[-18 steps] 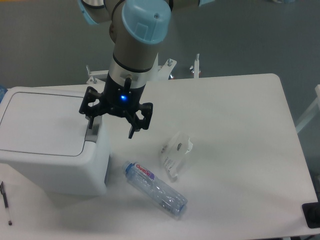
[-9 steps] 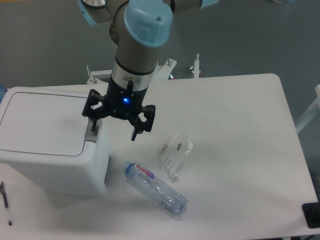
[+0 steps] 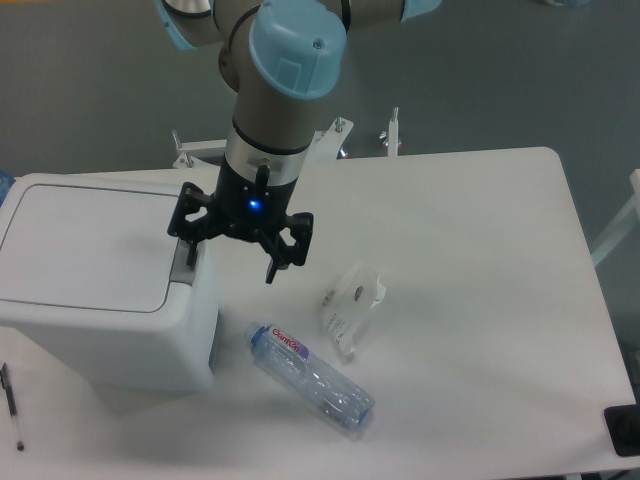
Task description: Open the trash can
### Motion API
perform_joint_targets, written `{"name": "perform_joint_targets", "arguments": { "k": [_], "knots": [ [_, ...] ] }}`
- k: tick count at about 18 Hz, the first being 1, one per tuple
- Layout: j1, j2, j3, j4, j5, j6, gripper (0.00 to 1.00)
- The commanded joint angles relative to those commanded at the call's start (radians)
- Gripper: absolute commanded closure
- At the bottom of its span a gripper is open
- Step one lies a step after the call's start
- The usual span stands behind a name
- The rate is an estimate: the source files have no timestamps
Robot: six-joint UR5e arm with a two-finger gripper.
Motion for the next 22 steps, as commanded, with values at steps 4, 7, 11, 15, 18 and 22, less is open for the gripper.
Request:
{"name": "perform_joint_targets", "arguments": {
  "k": [4, 7, 11, 15, 18, 22],
  "knots": [
    [0.0, 0.0, 0.0, 0.002, 0.0, -0.002, 0.0],
    [0.0, 0.0, 0.0, 0.0, 0.0, -0.002, 0.0],
    [0.0, -0.002, 0.0, 0.002, 0.0, -0.002, 0.0],
    [0.0, -0.005, 0.0, 0.002, 0.0, -0.002, 0.0],
    [0.002, -0.006, 0.005, -0.002, 0.0, -0.003, 0.0],
    [0.026, -0.003, 0.023, -0.006, 0.0, -0.003, 0.0]
  ]
}}
